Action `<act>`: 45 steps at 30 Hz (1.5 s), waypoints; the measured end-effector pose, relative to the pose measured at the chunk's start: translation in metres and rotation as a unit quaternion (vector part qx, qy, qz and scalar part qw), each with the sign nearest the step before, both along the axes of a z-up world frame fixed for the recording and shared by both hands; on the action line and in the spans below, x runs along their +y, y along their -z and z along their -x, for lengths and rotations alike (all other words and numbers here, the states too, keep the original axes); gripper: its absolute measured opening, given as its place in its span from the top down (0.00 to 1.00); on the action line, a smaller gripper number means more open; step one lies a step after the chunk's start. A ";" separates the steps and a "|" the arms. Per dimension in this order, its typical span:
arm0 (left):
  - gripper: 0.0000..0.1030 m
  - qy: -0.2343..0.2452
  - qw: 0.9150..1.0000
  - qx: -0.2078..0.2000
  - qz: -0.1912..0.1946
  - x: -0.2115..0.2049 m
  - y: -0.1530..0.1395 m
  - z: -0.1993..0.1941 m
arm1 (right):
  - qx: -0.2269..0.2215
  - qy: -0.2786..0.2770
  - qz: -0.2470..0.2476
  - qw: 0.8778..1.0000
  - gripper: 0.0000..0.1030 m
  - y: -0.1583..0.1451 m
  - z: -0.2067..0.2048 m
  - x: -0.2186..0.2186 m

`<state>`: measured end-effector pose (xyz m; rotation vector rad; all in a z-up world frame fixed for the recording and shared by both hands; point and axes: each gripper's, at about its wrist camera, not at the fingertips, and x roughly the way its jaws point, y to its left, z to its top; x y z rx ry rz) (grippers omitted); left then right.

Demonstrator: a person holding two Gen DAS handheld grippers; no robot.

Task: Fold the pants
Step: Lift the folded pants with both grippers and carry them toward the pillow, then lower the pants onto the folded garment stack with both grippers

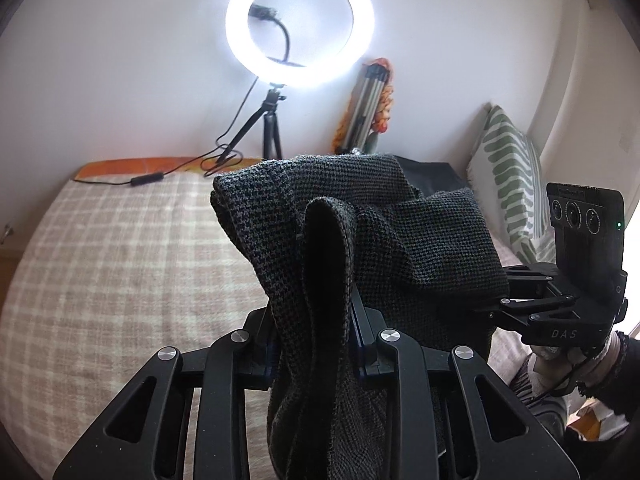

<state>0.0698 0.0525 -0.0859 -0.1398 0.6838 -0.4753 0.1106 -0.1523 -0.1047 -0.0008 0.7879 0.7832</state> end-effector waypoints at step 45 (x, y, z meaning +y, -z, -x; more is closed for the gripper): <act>0.76 0.173 0.982 -0.081 0.011 -0.265 -0.079 -0.110 | -0.106 0.211 0.007 0.972 0.88 -0.088 -0.012 -0.261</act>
